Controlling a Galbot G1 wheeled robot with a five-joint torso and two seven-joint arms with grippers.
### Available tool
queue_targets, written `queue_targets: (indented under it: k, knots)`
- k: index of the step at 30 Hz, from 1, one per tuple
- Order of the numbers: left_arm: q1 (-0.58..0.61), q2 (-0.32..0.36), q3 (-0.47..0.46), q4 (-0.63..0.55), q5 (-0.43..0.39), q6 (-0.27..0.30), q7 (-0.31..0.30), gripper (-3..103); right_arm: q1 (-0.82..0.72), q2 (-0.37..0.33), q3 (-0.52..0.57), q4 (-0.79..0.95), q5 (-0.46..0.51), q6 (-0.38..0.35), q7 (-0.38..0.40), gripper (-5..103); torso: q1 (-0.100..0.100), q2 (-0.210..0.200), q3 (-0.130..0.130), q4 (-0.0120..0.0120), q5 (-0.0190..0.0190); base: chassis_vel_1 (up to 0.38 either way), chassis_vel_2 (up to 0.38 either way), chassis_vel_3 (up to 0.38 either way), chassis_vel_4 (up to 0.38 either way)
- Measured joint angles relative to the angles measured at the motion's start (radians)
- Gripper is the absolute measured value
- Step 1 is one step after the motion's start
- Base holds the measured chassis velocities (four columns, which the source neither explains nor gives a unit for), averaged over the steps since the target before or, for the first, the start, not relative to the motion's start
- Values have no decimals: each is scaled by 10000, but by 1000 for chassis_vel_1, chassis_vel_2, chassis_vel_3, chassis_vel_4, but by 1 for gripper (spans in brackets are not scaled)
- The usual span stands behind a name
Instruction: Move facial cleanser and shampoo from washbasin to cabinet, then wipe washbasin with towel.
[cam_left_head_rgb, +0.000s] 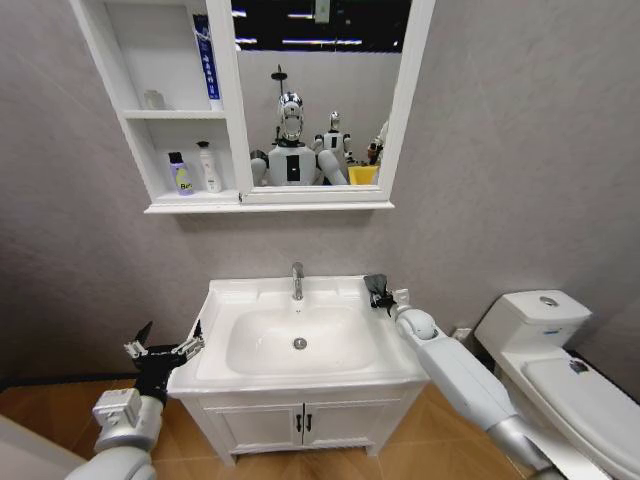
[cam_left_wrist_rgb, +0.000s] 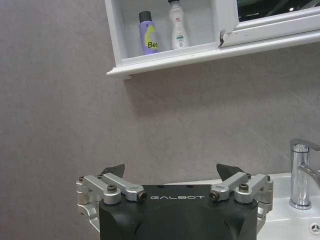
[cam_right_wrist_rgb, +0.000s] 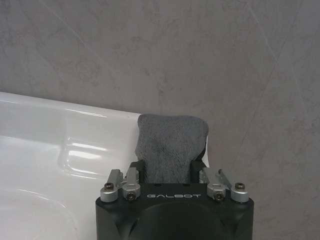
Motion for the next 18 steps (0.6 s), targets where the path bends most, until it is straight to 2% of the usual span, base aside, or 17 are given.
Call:
queue_targets:
  k: [1, 5, 7, 8, 10, 12, 13, 15, 18]
  knots:
    - [0, 0, 0, 0, 0, 0, 0, 100, 0, 0, 0, 0, 0, 0, 0, 47, 0, 0, 0, 0, 0, 0, 0, 0, 0]
    - [0, 0, 0, 0, 0, 0, 0, 100, 15, 49, -14, -66, -60, 138, -52, 68, 0, 0, -1, 0, -1, 0, 0, 0, 0]
    - [0, 0, 0, 0, 0, 0, 0, 100, 15, 49, -20, -55, -66, 138, -48, 68, 0, 0, -1, -1, -1, 0, 0, 0, 0]
    - [0, 0, 0, 0, 0, 1, 0, 100, 15, 42, -25, -30, -78, 139, -38, 79, 0, 0, 0, 0, 0, 0, 0, 0, 0]
    - [0, 0, 0, 0, 0, 0, 0, 100, 12, 21, -28, 17, -105, 138, -8, 79, 0, 0, 0, 0, 0, 0, 0, 0, 0]
    - [0, 0, 0, 0, 0, 0, 0, 100, -26, -44, -29, 151, -126, 135, 54, 90, 0, 0, 0, 0, 0, 0, 0, 0, 0]
    - [0, 0, 0, 0, 0, 0, 0, 100, -26, -44, -29, 151, -126, 135, 54, 90, 0, 0, 0, 0, 0, 0, 0, 0, 0]
    - [0, 0, 0, 0, 0, 0, 0, 100, -111, -160, -25, 373, -135, 106, 83, 98, -1, 0, -1, -1, -1, 0, 0, 0, 0]
    - [0, 0, 0, 0, 0, 0, 0, 100, -276, -309, 45, 686, -169, 82, 138, 100, -2, 0, -1, 0, 0, 0, 0, 0, 0]
